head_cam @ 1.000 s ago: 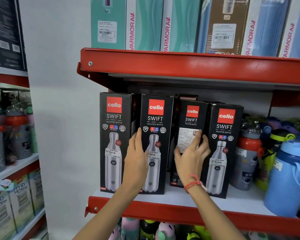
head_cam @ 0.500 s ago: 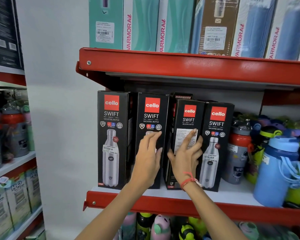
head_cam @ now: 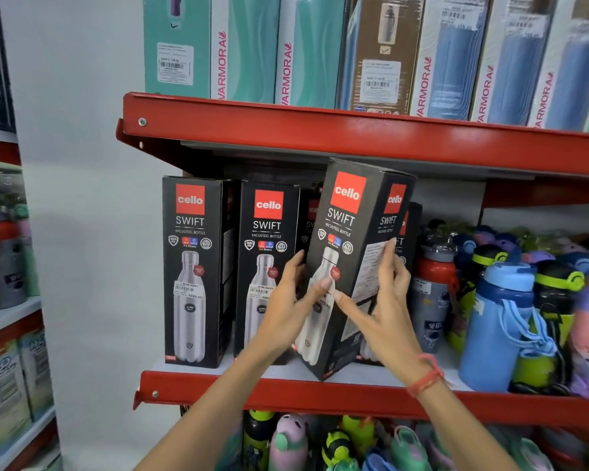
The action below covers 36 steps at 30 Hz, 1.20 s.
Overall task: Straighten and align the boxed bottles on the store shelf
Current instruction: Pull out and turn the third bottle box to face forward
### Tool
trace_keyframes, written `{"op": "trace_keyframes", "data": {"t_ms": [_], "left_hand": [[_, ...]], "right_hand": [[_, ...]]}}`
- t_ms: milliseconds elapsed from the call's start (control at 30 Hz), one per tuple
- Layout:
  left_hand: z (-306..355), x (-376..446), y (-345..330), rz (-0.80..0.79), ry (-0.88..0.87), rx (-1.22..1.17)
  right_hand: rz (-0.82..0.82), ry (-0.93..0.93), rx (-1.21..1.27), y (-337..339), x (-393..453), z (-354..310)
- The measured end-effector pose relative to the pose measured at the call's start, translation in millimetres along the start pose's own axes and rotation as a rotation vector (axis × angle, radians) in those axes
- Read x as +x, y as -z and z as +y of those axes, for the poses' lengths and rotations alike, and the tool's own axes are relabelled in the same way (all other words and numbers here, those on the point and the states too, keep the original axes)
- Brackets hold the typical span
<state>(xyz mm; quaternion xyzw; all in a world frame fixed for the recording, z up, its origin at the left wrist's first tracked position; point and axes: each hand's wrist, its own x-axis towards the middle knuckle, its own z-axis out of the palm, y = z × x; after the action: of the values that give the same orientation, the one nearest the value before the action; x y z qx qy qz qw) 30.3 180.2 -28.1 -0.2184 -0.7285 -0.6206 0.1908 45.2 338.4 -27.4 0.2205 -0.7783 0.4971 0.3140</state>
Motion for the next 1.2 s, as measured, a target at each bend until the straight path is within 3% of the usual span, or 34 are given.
{"op": "trace_keyframes", "data": {"t_ms": [133, 200, 433, 967, 1200], "left_hand": [[13.7, -4.4, 22.7, -0.293, 0.003, 0.052], [15.9, -6.3, 29.8, -0.345, -0.009, 0.073], [6.5, -2.5, 11.9, -0.109, -0.049, 0.242], [-36.9, 34.8, -25.4, 0.022, 0.158, 0.457], [-46.5, 36.4, -27.8, 0.027, 0.154, 0.542]], "right_hand": [[-0.186, -0.014, 0.142, 24.8, 2.4, -1.4], [-0.275, -0.014, 0.146, 30.3, 6.2, 0.1], [-0.526, 0.011, 0.165, 34.8, 42.2, 7.1], [-0.420, -0.147, 0.041, -0.2, 67.0, 58.5], [-0.300, -0.134, -0.012, -11.4, 64.0, 64.5]]}}
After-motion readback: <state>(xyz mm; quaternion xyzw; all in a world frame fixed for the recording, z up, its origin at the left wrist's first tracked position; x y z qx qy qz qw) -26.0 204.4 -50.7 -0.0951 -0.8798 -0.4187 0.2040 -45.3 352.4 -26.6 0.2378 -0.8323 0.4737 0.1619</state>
